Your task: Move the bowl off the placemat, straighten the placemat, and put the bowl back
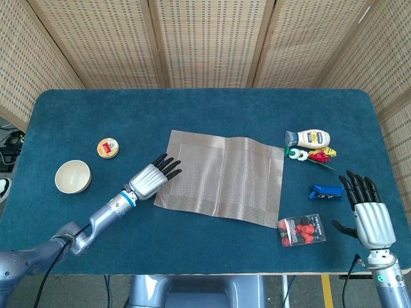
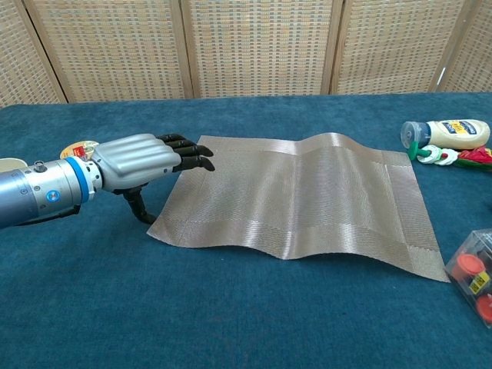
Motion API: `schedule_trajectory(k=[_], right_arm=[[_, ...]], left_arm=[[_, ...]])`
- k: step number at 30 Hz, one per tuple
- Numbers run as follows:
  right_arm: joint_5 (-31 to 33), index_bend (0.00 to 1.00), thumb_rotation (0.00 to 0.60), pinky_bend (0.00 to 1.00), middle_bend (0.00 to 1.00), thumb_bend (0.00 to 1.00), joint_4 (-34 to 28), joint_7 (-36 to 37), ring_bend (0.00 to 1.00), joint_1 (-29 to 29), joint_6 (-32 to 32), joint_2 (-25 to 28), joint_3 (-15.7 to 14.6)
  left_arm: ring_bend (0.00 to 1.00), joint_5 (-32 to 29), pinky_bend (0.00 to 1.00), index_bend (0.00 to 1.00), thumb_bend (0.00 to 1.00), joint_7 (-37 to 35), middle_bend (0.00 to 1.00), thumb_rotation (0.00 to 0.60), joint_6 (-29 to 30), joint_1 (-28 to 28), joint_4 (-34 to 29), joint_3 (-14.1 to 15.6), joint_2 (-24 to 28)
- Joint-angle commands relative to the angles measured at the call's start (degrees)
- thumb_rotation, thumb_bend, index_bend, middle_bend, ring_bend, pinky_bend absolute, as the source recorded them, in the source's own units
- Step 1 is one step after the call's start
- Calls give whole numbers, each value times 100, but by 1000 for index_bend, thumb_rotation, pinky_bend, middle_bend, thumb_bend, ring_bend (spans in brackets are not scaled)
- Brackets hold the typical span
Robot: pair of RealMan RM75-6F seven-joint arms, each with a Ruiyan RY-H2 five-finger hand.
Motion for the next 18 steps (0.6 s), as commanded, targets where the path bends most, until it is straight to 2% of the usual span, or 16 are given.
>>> schedule_trajectory(k=[1, 9, 18], right_arm=[[-27, 7, 600, 0, 0, 0, -22, 20, 0, -15, 23, 18, 2], [-96, 10, 600, 0, 0, 0, -65, 80, 0, -56, 80, 71, 19], [-179, 13, 600, 0, 0, 0, -111, 100, 0, -88, 120, 104, 24]], left_arm=[[0, -39, 0, 114, 172, 85, 0, 600, -16, -23, -82, 7, -4], [0, -183, 0, 131, 319, 184, 0, 600, -87, -14, -255, 42, 3], [0, -237, 0, 215, 385, 85, 0, 600, -94, 41, -307, 174, 36]])
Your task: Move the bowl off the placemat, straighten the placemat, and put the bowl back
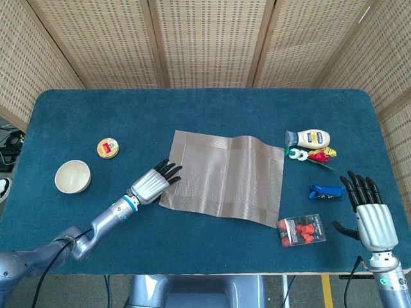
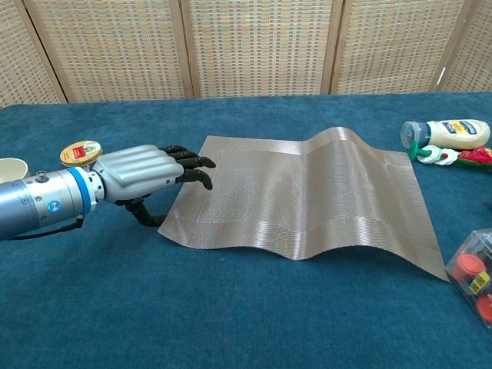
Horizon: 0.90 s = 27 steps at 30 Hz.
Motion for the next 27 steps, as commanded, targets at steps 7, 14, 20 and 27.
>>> schedule_trajectory(k=[7, 14, 20, 27], right_arm=[[-60, 13, 600, 0, 0, 0, -18, 8, 0, -18, 24, 17, 1], [-124, 16, 600, 0, 0, 0, -60, 27, 0, -40, 57, 41, -3], [-176, 24, 600, 0, 0, 0, -88, 41, 0, -59, 85, 66, -5], [-230, 27, 600, 0, 0, 0, -107, 77, 0, -73, 112, 91, -2]], left_arm=[[0, 8, 0, 277, 442, -73, 0, 600, 42, 66, 20, 128, 18], [0, -1, 0, 356, 447, -147, 0, 600, 125, 101, 61, 162, -37], [0, -50, 0, 410, 520, -142, 0, 600, 156, 98, 140, 129, -149], [0, -76, 0, 529, 532, -132, 0, 600, 174, 88, 209, 124, -236]])
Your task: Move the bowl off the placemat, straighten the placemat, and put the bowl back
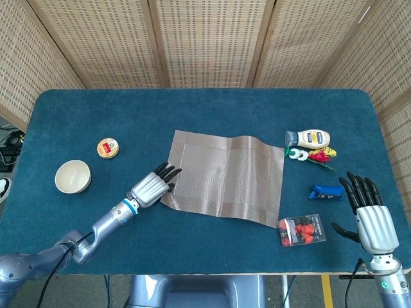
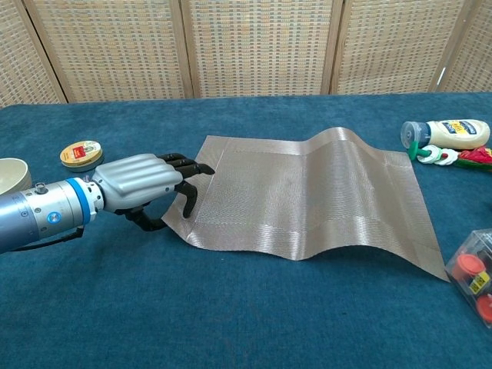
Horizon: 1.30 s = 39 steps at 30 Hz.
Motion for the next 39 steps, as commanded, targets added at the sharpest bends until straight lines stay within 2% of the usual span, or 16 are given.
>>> schedule_trajectory(k=[1, 3, 5, 8, 16, 27, 39], right_arm=[[-8, 27, 600, 0, 0, 0, 0, 9, 0, -1, 2, 3, 3], [-15, 28, 600, 0, 0, 0, -3, 19, 0, -4, 8, 4, 8], [-31, 28, 600, 0, 0, 0, -8, 39, 0, -9, 21, 7, 9], [-48, 28, 600, 0, 0, 0, -13, 64, 0, -15, 34, 12, 9], [-59, 28, 600, 0, 0, 0, -10, 94, 0, -19, 31, 18, 15], [-111, 26, 600, 0, 0, 0, -21, 95, 0, -41, 68, 10, 8], [-226, 26, 600, 0, 0, 0, -49, -65, 0, -63, 90, -36, -45]], left_arm=[[0, -7, 0, 567, 530, -3, 0, 600, 8, -2, 12, 0, -15], [0, -14, 0, 683, 526, -49, 0, 600, 32, 3, 16, -5, -31], [0, -4, 0, 737, 525, -112, 0, 600, 50, 1, 33, 6, -43], [0, 22, 0, 767, 525, -142, 0, 600, 93, -2, 68, 19, -55], [0, 135, 0, 781, 525, -247, 0, 600, 312, 45, -9, 93, 22], [0, 762, 0, 782, 525, -52, 0, 600, 1063, 419, -772, 725, 692], [0, 1471, 0, 784, 524, 129, 0, 600, 1542, 563, -1699, 1219, 1168]])
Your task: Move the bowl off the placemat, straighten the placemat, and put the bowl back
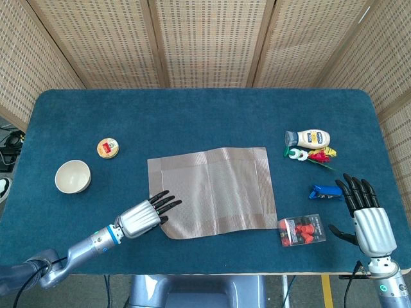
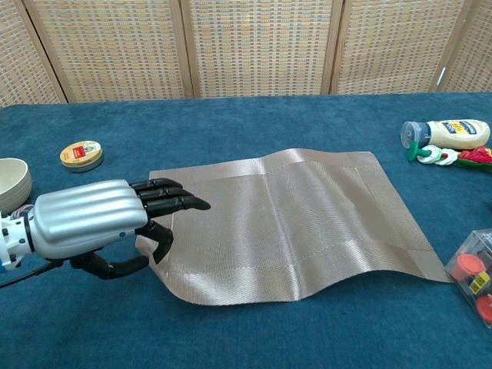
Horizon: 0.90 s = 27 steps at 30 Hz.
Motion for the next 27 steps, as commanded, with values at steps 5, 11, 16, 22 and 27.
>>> schedule_trajectory(k=[5, 11, 16, 22, 27], right_arm=[[-41, 26, 600, 0, 0, 0, -13, -89, 0, -18, 27, -32, -12], [-59, 27, 600, 0, 0, 0, -18, -150, 0, -24, 31, -49, -14], [-58, 26, 600, 0, 0, 0, -9, -153, 0, -29, 35, -49, -9], [-71, 26, 600, 0, 0, 0, -13, -157, 0, -30, 27, -52, -14], [-82, 26, 600, 0, 0, 0, -19, -186, 0, -32, 22, -59, -21]], left_arm=[[0, 392, 0, 785, 525, 185, 0, 600, 77, 9, -340, 248, 124], [0, 686, 0, 791, 527, 331, 0, 600, 6, -36, -522, 406, 122], [0, 858, 0, 795, 529, 580, 0, 600, 0, -15, -580, 506, 208], [0, 941, 0, 798, 529, 800, 0, 600, -111, 20, -685, 652, 448], [0, 966, 0, 801, 530, 872, 0, 600, -12, 86, -575, 710, 721]])
